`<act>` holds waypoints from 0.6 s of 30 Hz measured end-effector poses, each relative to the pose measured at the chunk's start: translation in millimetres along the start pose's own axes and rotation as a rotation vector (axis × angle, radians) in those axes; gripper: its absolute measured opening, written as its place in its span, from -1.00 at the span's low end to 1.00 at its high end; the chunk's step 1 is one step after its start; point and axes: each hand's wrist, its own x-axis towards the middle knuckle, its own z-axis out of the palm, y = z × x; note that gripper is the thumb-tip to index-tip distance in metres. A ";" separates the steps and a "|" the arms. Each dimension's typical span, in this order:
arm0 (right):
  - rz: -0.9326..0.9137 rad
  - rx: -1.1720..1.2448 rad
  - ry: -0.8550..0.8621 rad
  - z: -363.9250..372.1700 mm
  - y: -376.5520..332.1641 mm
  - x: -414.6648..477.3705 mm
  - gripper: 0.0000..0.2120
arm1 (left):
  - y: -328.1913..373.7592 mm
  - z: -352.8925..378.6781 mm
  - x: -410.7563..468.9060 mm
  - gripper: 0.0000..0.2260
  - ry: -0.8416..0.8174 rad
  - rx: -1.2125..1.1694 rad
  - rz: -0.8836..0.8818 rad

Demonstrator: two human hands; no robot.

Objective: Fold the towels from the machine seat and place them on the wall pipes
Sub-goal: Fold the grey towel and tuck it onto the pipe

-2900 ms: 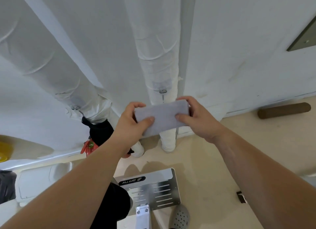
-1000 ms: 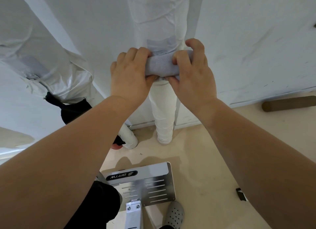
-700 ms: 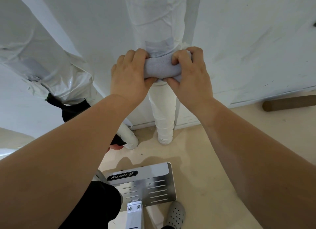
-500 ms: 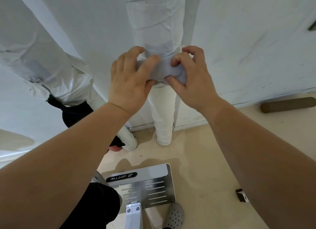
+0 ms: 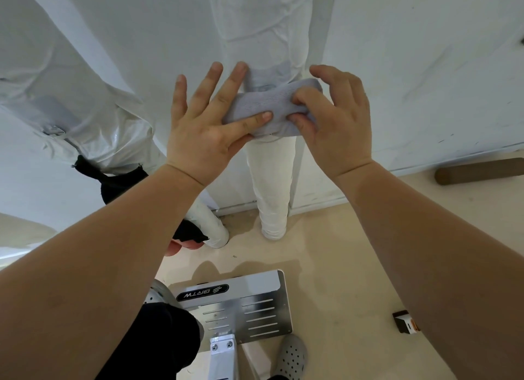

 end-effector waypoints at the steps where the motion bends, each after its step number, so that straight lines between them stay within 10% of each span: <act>1: 0.022 0.004 -0.013 -1.0 -2.0 -0.5 -0.87 | 1.0 -0.7 -0.6 -0.67 -0.013 -0.004 -0.016; 18: 0.208 -0.106 -0.207 -35.0 -45.3 -37.4 -0.46 | 38.2 -59.1 -5.3 -0.47 -0.294 -0.025 -0.177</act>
